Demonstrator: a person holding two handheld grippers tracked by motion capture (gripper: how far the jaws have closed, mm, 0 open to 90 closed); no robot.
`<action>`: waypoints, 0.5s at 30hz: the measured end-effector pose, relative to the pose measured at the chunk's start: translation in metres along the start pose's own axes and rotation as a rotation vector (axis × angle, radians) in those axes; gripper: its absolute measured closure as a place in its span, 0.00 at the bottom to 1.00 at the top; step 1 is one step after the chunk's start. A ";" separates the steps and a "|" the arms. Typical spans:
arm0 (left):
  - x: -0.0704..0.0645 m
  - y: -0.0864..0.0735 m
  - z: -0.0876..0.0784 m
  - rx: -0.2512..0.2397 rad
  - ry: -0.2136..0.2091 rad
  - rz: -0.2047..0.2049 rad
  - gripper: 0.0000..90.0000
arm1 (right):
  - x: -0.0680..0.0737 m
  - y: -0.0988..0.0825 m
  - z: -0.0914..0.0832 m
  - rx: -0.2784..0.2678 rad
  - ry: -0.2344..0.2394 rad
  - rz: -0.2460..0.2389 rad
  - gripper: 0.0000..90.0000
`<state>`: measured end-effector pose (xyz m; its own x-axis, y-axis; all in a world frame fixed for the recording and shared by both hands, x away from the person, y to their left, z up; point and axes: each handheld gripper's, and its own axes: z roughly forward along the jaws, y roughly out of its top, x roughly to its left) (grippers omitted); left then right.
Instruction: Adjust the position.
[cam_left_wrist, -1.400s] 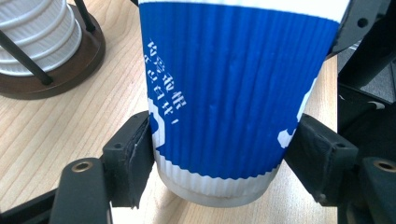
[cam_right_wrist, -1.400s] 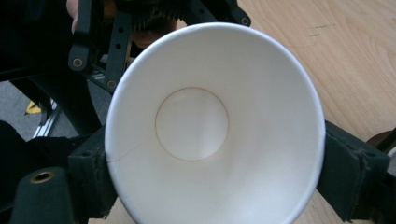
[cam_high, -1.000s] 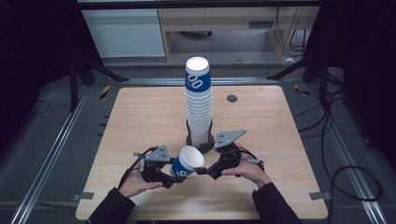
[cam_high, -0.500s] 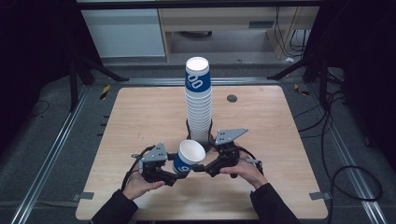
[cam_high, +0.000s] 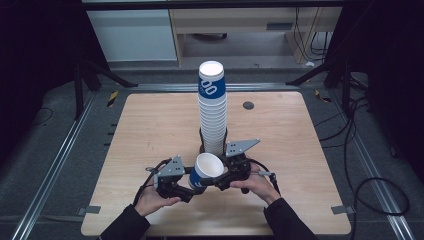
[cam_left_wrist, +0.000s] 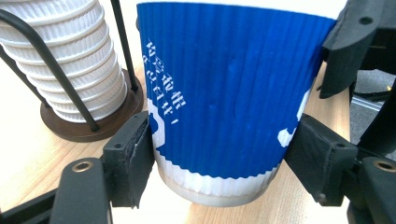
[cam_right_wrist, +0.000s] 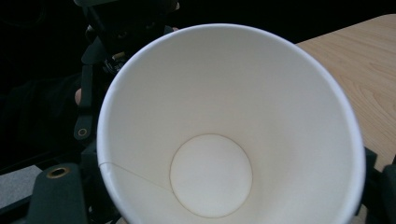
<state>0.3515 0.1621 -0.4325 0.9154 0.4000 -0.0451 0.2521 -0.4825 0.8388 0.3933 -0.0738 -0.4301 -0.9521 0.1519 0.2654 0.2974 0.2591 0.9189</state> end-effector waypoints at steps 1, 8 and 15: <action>0.000 0.000 0.000 0.005 -0.004 -0.004 0.30 | 0.000 0.000 0.000 0.001 -0.001 -0.003 0.22; 0.003 -0.002 0.000 0.023 0.008 -0.006 0.28 | 0.001 0.002 -0.005 -0.006 -0.025 -0.022 0.23; 0.014 -0.010 -0.005 0.038 0.041 -0.036 0.26 | -0.003 0.008 -0.030 -0.030 -0.108 -0.033 0.22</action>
<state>0.3606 0.1767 -0.4382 0.8921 0.4488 -0.0518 0.2970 -0.4961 0.8159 0.3960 -0.1007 -0.4148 -0.9478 0.2462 0.2028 0.2619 0.2378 0.9353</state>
